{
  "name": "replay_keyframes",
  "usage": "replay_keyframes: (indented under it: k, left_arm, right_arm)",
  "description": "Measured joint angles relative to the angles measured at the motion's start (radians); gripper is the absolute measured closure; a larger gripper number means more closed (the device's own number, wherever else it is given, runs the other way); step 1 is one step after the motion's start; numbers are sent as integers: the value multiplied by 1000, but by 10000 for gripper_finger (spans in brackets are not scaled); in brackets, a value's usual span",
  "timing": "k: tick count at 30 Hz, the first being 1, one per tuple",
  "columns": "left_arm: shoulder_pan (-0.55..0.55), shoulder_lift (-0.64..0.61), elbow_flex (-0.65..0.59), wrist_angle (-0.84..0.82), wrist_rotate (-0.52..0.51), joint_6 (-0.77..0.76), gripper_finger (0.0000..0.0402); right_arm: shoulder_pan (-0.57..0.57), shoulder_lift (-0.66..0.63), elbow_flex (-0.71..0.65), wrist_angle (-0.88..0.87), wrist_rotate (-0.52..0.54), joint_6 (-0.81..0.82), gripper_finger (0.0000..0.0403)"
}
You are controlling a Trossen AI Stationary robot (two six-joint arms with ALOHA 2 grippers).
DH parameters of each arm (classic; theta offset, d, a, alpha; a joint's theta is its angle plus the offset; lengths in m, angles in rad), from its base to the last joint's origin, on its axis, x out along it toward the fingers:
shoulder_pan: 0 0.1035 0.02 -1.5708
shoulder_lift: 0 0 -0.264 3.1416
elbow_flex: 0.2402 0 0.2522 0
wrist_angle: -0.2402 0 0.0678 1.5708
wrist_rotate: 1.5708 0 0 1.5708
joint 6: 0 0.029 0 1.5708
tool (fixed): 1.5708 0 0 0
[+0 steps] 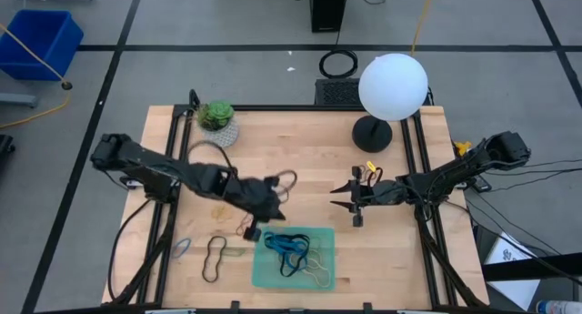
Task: Pick and place rubber bands into bin
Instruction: Put the small orange rubberband into the green bin
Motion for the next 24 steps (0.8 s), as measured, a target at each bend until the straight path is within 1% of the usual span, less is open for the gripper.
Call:
replay_keyframes:
  k: [2,4,5,6,8,10,12,14,17,21,24]
  left_arm:
    - [-38,13,-5,-2,-8,-17,398]
    - [-66,43,1,59,-11,-29,397]
    - [-81,53,0,59,-17,-38,395]
    - [-95,70,-3,49,-18,-49,394]
    - [-108,116,-1,97,-18,-65,396]
    - [-122,154,-3,88,-18,-80,398]
    - [-125,204,-1,125,-18,-106,396]
    - [-125,245,-3,113,-18,-139,390]
    - [-121,306,-2,140,-19,-171,390]
    - [-120,355,-2,140,-19,-174,397]
    - [-119,354,-4,118,-18,-178,385]
  right_arm:
    - [0,0,0,-1,0,1,271]
    - [0,0,0,-1,0,15,271]
    - [0,0,0,0,-1,19,271]
    - [0,0,0,1,0,27,271]
    - [0,0,0,-6,-1,45,271]
    - [0,0,0,-5,-1,49,271]
    - [0,3,-3,-5,-1,52,271]
    - [0,3,-18,18,-1,62,271]
    - [0,2,-43,49,-1,65,271]
    - [0,2,-76,101,-1,111,271]
    - [0,2,-99,152,-1,120,271]
